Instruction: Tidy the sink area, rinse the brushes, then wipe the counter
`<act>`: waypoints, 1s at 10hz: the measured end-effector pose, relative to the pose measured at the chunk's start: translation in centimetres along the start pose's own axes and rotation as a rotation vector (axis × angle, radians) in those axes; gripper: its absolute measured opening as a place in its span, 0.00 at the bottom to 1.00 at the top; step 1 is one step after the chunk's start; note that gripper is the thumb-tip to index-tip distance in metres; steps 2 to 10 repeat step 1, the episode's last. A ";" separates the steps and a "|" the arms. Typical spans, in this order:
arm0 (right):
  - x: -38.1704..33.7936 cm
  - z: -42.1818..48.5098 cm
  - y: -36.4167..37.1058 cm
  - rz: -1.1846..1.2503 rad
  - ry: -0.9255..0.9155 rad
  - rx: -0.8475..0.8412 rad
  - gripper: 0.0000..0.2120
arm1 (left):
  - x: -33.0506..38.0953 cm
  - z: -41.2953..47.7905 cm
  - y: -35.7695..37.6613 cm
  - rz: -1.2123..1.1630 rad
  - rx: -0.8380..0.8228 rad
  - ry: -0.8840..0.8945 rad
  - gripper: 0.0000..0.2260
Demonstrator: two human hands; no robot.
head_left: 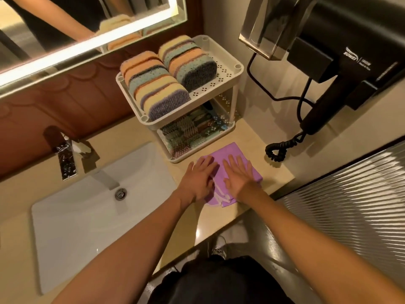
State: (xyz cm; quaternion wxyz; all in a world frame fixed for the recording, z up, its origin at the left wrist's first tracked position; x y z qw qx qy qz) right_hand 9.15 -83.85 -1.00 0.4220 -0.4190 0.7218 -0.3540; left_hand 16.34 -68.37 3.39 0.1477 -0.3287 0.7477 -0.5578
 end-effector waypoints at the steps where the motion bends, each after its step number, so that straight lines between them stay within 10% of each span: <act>1: -2.9 -0.4 -0.3 0.062 -0.087 -0.005 0.30 | -1.7 -1.9 -0.2 -0.017 0.064 -0.069 0.29; 10: -2.9 -0.4 -0.3 0.062 -0.087 -0.005 0.30 | -1.7 -1.9 -0.2 -0.017 0.064 -0.069 0.29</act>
Point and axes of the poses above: each hand's wrist, its own z-axis towards the middle knuckle, its own y-axis out of the palm, x = y × z, the point moved 2 cm from there along z, towards the middle knuckle, and after that the axes turned 10 degrees about z, right-handed, at the moved point
